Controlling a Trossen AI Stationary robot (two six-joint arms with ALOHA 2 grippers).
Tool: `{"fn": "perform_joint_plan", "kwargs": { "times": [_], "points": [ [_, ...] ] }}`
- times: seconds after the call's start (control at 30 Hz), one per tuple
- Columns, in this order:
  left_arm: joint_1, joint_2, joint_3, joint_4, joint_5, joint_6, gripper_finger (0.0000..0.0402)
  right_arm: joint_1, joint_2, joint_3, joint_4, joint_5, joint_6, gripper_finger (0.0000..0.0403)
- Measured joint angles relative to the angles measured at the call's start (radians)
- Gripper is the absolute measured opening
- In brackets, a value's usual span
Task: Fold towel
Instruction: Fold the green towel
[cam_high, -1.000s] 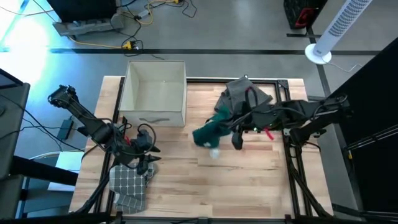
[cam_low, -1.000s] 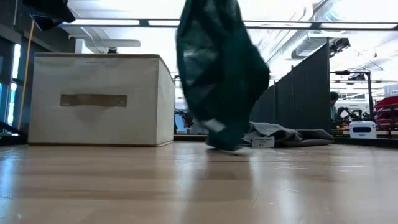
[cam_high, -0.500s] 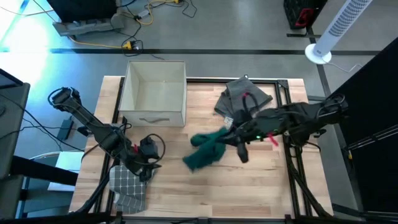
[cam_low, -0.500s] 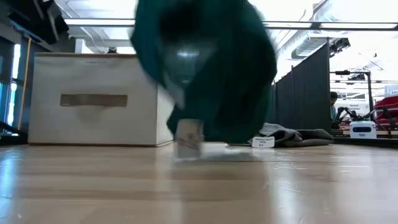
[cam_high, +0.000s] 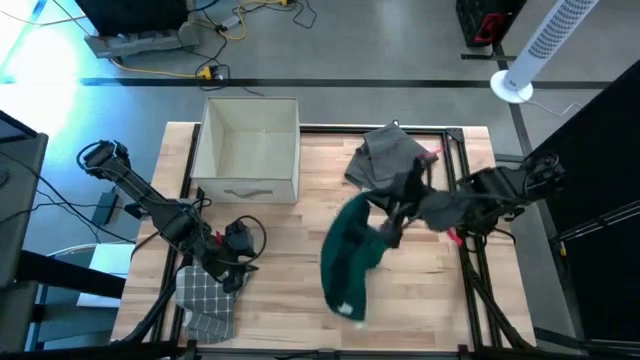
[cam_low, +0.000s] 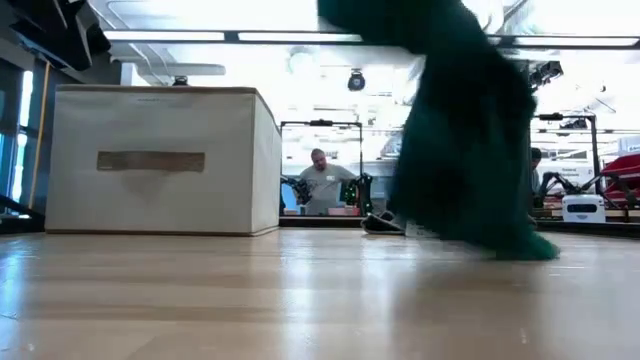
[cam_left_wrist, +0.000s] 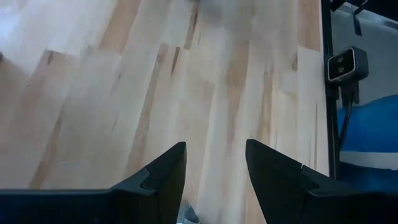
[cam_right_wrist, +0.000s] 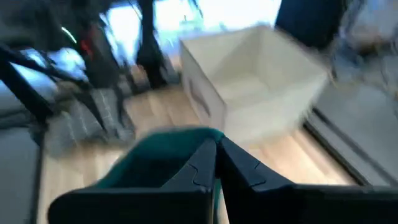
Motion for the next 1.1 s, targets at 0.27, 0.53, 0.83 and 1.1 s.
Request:
{"fn": "perform_joint_plan", "kwargs": {
  "times": [0.27, 0.53, 0.83, 1.1],
  "points": [
    [0.052, 0.057, 0.0, 0.175, -0.037, 0.044, 0.0159, -0.044, 0.039, 0.0, 0.038, -0.082, 0.007, 0.0],
    [0.038, 0.22, 0.0, 0.335, -0.063, -0.081, 0.0159, -0.034, 0.033, -0.001, 0.054, -0.117, -0.034, 0.0],
    [-0.017, 0.418, 0.0, 0.428, -0.326, -0.339, 0.0163, -0.043, -0.001, -0.001, 0.073, -0.142, -0.097, 0.0],
    [-0.016, 0.628, 0.0, 0.687, -0.316, -0.564, 0.0197, -0.052, -0.027, 0.0, 0.069, -0.136, -0.143, 0.0]
  ]
}}
